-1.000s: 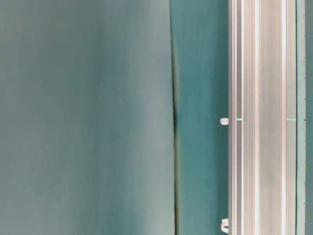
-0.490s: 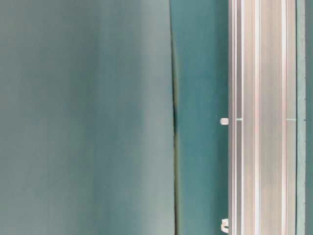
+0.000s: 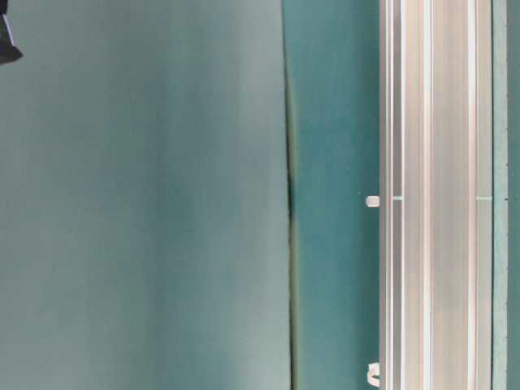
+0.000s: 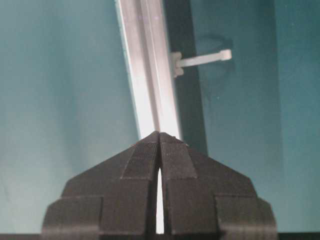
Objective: Lift the large metal rail with both hands.
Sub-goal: 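Move both grippers down over the two ends of the silver rail, then close both grippers on the silver rail near each end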
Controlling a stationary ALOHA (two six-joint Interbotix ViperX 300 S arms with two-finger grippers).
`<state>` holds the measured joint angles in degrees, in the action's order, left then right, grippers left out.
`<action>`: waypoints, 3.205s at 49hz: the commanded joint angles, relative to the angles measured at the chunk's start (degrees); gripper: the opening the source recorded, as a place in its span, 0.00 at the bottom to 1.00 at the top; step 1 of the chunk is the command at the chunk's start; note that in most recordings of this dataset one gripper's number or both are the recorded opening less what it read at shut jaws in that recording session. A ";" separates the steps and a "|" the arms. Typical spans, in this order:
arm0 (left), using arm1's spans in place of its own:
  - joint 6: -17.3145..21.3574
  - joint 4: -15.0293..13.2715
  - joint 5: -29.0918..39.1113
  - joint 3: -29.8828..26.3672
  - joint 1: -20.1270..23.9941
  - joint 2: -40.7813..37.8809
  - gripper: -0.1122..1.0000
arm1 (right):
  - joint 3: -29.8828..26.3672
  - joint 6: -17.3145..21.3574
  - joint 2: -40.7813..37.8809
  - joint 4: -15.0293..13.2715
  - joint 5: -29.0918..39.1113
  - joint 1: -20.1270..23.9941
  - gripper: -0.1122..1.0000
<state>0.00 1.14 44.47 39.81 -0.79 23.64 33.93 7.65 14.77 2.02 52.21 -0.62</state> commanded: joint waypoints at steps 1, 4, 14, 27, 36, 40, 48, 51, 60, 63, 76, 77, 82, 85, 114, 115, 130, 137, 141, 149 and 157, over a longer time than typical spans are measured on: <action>0.00 0.18 -0.18 -0.97 0.26 0.44 0.08 | -0.44 -0.26 -0.88 -0.44 -0.09 -0.09 0.11; -0.18 0.18 -0.18 -0.88 0.26 0.44 0.08 | -0.44 -0.35 -1.32 -0.44 -0.09 -0.09 0.11; -0.62 0.18 0.09 -0.70 0.09 0.26 0.11 | -0.09 -0.44 -2.72 -0.44 -0.44 -0.09 0.24; -0.88 0.09 -0.44 0.88 -0.18 -0.62 0.57 | 0.35 -1.05 -4.75 -1.41 -0.62 0.35 0.87; -0.09 0.18 -2.81 2.29 -0.26 -2.72 0.97 | 0.35 -3.96 -6.33 -2.11 -1.49 0.70 0.97; -0.09 0.18 -4.48 2.90 0.00 -4.39 0.96 | 0.44 -5.10 -7.12 -2.11 -2.55 0.70 0.97; -0.18 0.35 -7.29 3.52 0.97 -7.82 0.96 | 0.88 -6.15 -8.53 -2.11 -4.57 0.62 0.97; -0.53 0.35 -8.09 3.43 1.23 -9.23 0.96 | 1.23 -6.42 -8.96 -2.11 -5.27 0.70 0.97; -0.88 0.35 -10.20 3.60 1.32 -12.92 0.96 | 3.25 -6.42 -9.40 -2.02 -7.65 0.70 0.97; -0.88 0.18 -10.90 3.60 1.32 -13.71 0.96 | 4.13 -6.42 -9.40 -2.02 -8.61 0.70 0.97; -0.97 0.35 -13.80 4.31 1.67 -17.05 0.96 | 6.42 -6.42 -10.81 -2.02 -12.74 0.70 0.97; -0.97 0.35 -14.06 4.39 1.67 -17.31 0.96 | 6.50 -6.42 -11.07 -1.93 -12.83 0.70 0.97; -1.05 0.35 -15.56 5.19 2.02 -18.54 0.96 | 6.50 -6.42 -12.57 -2.02 -14.15 0.70 0.97; -1.05 0.35 -16.26 5.54 2.11 -18.90 0.96 | 6.59 -6.42 -13.54 -1.93 -15.29 0.79 0.97; -1.58 0.35 -20.92 7.65 2.72 -20.57 0.96 | 7.21 -5.98 -17.40 -1.85 -19.60 0.88 0.97; -1.58 0.18 -21.01 7.65 2.81 -20.65 0.96 | 7.29 -5.98 -17.40 -1.93 -19.69 0.88 0.97; -2.72 0.18 -21.53 7.65 2.72 -20.65 0.95 | 7.47 -5.62 -17.40 -1.85 -21.88 0.88 0.95; -5.10 0.18 -21.53 7.56 2.55 -20.48 0.82 | 7.56 -5.62 -17.40 -1.85 -21.36 1.05 0.77; -5.80 0.18 -21.53 7.56 2.29 -20.39 0.64 | 7.56 -5.71 -17.40 -1.85 -21.01 1.23 0.57; -5.80 0.18 -21.53 7.56 2.20 -20.30 0.44 | 7.56 -5.89 -17.49 -1.85 -21.01 1.14 0.44; -5.71 0.35 -21.53 7.56 2.20 -20.30 0.44 | 7.65 -5.98 -17.58 -1.85 -21.18 1.14 0.44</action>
<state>-5.54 1.14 23.20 48.16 0.97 2.81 41.57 1.76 -2.11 0.26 31.20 0.70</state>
